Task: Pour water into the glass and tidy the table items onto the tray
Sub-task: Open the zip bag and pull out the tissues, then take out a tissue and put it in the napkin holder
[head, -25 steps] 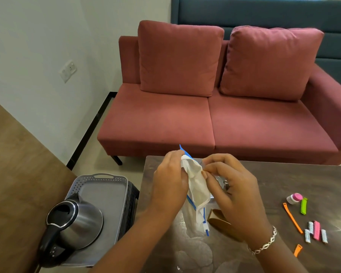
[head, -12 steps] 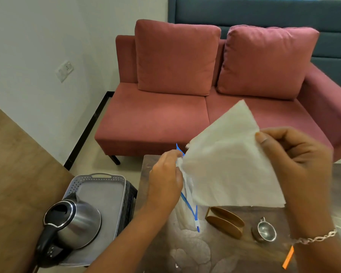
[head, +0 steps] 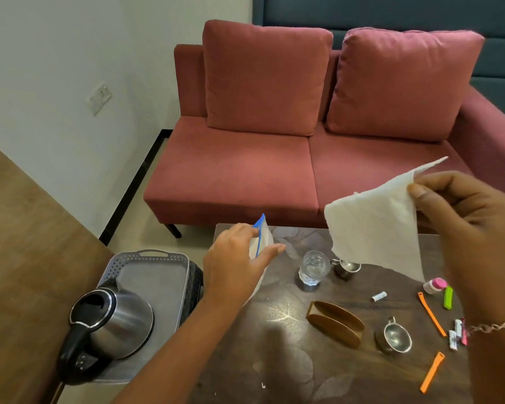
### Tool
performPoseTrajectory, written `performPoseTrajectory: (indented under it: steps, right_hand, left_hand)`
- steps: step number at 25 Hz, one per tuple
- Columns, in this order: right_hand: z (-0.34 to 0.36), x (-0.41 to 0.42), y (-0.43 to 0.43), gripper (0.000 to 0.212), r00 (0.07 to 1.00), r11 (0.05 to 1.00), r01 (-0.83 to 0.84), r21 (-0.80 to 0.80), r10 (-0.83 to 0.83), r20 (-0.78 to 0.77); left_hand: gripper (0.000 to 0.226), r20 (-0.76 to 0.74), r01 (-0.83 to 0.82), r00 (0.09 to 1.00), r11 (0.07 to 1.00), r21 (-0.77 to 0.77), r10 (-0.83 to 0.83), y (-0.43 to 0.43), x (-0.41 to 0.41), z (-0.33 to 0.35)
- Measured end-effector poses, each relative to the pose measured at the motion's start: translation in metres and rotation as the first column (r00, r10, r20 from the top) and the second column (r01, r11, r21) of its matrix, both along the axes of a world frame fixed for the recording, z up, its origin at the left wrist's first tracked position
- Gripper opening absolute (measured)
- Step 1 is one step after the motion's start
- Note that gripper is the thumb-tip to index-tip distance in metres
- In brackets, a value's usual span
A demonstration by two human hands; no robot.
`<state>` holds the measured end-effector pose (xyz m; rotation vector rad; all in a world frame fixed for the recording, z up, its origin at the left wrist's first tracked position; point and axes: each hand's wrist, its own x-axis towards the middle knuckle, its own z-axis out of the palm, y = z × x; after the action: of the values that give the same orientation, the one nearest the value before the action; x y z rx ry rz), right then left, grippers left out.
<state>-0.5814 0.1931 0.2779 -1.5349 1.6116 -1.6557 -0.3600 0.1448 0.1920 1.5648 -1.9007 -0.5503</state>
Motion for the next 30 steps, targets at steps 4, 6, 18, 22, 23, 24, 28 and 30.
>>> performPoseTrajectory:
  steps: [4,6,18,22,23,24,28,30]
  right_hand:
    - [-0.018,-0.005,-0.004,0.017,0.998,0.998,-0.007,0.059,0.01,-0.06]
    - [-0.027,-0.008,-0.005,0.015,0.997,0.996,-0.009,0.085,0.015,-0.07]
    - [-0.057,-0.019,-0.004,0.006,0.982,0.976,-0.092,0.198,0.121,-0.141]
    - [-0.066,-0.022,-0.004,0.004,0.974,0.956,-0.155,0.249,0.19,-0.123]
    - [-0.068,-0.023,-0.003,0.005,0.968,0.949,-0.166,0.268,0.208,-0.137]
    - [-0.07,-0.024,-0.001,0.006,0.963,0.943,-0.173,0.286,0.223,-0.153]
    - [-0.075,-0.032,0.005,0.01,0.947,0.93,-0.172,0.325,0.247,-0.205]
    - [-0.076,-0.038,0.006,0.009,0.942,0.925,-0.179,0.335,0.26,-0.214]
  left_hand:
    - [0.02,0.086,0.037,0.995,0.998,0.048,-0.041,0.0,0.004,-0.014]
    - [0.02,0.09,0.089,0.991,0.99,0.11,-0.099,0.001,0.009,-0.025]
    - [0.026,0.176,0.38,0.664,0.531,0.757,-0.726,0.02,0.015,-0.122]
    - [0.016,0.204,0.369,0.634,0.524,0.767,-0.746,0.017,-0.004,-0.157]
    - [0.016,0.212,0.362,0.635,0.529,0.768,-0.743,0.017,-0.008,-0.164]
    - [0.018,0.222,0.355,0.637,0.537,0.766,-0.738,0.016,-0.012,-0.171]
    - [0.024,0.331,0.337,0.626,0.628,0.701,-0.706,0.018,-0.022,-0.185]
    - [0.023,0.371,0.32,0.635,0.667,0.672,-0.678,0.018,-0.026,-0.187]
